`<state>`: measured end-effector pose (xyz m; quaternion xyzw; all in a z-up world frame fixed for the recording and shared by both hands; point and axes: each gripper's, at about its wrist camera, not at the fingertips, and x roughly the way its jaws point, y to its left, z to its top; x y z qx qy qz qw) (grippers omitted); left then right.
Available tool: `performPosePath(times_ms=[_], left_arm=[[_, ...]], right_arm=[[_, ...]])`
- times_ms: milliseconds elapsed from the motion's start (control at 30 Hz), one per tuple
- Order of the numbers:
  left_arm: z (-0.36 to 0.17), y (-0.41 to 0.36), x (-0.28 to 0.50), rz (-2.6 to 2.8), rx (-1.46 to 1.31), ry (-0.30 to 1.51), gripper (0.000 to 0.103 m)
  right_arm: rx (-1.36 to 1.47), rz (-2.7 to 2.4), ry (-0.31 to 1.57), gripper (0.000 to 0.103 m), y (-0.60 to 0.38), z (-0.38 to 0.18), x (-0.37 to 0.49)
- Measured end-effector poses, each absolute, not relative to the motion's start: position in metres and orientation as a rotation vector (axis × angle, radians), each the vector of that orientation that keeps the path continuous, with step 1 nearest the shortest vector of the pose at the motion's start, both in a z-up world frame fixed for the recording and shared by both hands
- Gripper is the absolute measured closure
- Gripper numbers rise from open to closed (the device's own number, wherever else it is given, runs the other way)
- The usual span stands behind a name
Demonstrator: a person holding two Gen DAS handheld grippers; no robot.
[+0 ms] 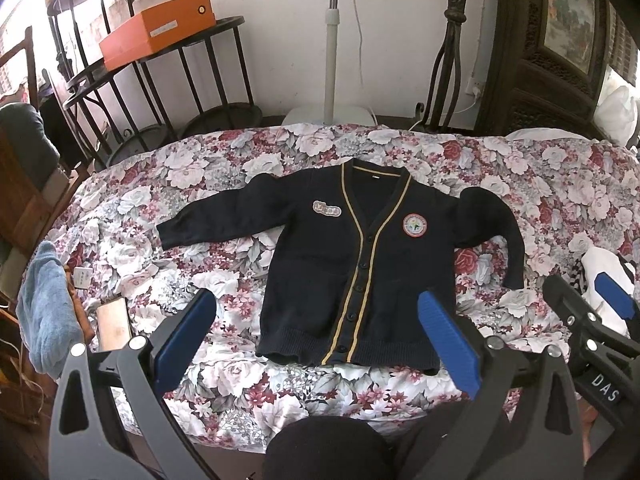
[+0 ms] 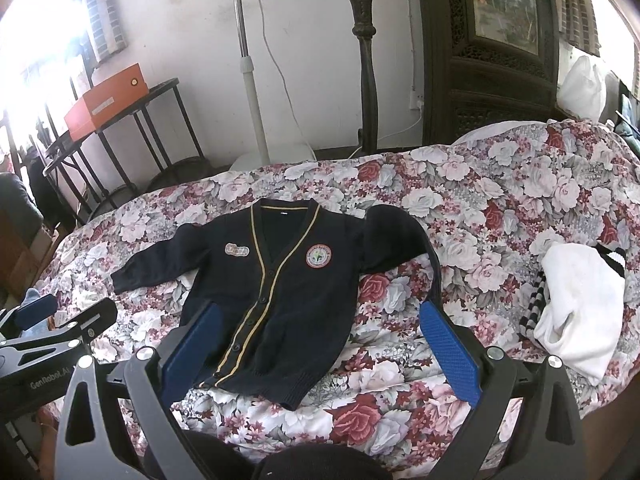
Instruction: Fold small clothes
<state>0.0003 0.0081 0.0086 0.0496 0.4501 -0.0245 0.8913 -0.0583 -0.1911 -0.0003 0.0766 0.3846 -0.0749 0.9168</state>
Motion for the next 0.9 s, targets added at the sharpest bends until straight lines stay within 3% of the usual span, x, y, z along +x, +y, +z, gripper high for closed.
performPosePath(times_ms=[667, 900], left_arm=[[-0.015, 0.015, 0.004, -0.046, 0.102, 0.957, 0.005], [-0.074, 0.021, 0.024, -0.010, 0.071, 1.028, 0.005]], right_arm=[[0.188, -0.157, 0.830, 0.004, -0.201, -0.023, -0.049], [0.133, -0.199, 0.831, 0.004, -0.249, -0.080, -0.029]])
